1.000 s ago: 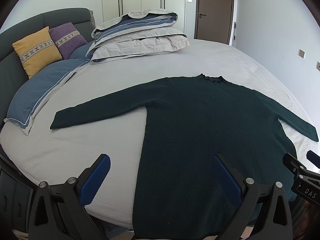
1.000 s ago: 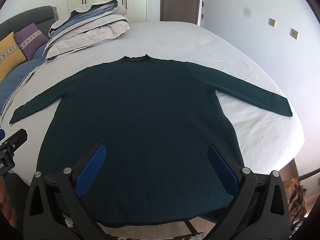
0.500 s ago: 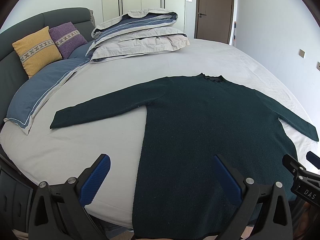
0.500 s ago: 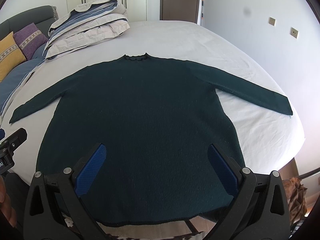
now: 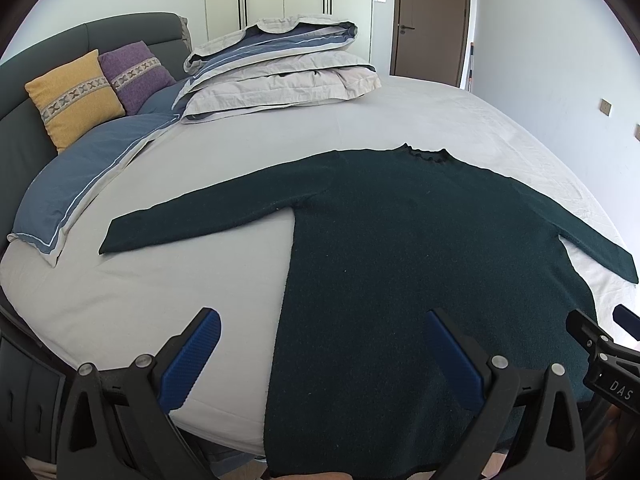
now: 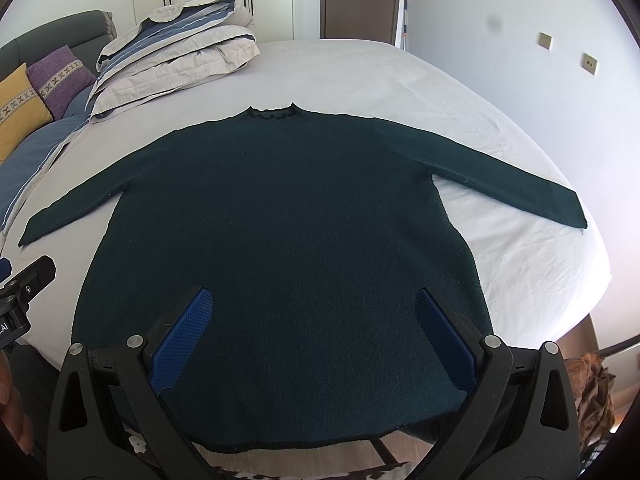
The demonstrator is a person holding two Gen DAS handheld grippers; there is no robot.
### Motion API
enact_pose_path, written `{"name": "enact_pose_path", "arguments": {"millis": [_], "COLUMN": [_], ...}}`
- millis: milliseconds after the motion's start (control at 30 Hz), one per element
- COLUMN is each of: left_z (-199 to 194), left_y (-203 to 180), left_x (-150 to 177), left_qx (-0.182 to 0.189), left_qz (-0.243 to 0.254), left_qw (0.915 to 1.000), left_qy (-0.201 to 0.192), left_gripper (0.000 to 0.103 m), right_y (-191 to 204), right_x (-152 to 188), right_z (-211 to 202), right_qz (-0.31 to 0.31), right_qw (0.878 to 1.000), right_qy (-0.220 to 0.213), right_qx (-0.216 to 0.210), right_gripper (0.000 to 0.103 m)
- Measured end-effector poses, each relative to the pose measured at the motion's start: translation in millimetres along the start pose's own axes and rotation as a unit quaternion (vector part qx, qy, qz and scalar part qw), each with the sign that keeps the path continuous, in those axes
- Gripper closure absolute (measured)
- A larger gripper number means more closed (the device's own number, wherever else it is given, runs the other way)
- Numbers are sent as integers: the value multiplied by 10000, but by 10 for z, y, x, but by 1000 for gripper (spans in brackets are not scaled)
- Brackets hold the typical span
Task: Fold small clothes
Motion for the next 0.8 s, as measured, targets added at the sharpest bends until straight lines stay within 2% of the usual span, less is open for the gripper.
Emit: {"name": "enact_pose_path", "arguments": {"millis": [167,400,500,600,667,700,800], "left_z": [2,-63,-18,93,206,257,375], "left_y": [-7,-147,-188,-195,-230,-246,-258], "left_x": [6,87,169,283,336,355,376], "left_qx": [-42,-38,-251,-314,-301,-205,40], "left_qz": [16,139,295,355,484,510,373], "left_qw": [10000,9992,9985,9986,9984,9984,9983], "left_qy": [-27,-381,-393,-237,-31,96,449], "left_gripper": [0,0,0,0,0,0,0], "right_y": [-10,-239,-638,-1372,-2000,-2349,-3337], "right_x": [19,20,-35,-139,-176,-173,-52], "right_z": [24,83,114,99,74,59,22], "right_qz": [24,297,583,1212,1914,2351,3643], "right_qw": [10000,9994,9981,9921,9796,9687,9221], "right_qy": [36,15,-57,-314,-595,-780,-1301], "right_qx": [-13,-158,-208,-4,138,148,57], "right_gripper": [0,0,0,0,0,0,1]}}
Point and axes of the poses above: each gripper's, at about its wrist camera, not at the fingertips, and z roughly the way its jaws point, y to its left, x to its underside, the point moved 7 cm from there along z, roughly the way its jaws point, and after that the axes turned 11 degrees about -x, right-handed, at the moved point
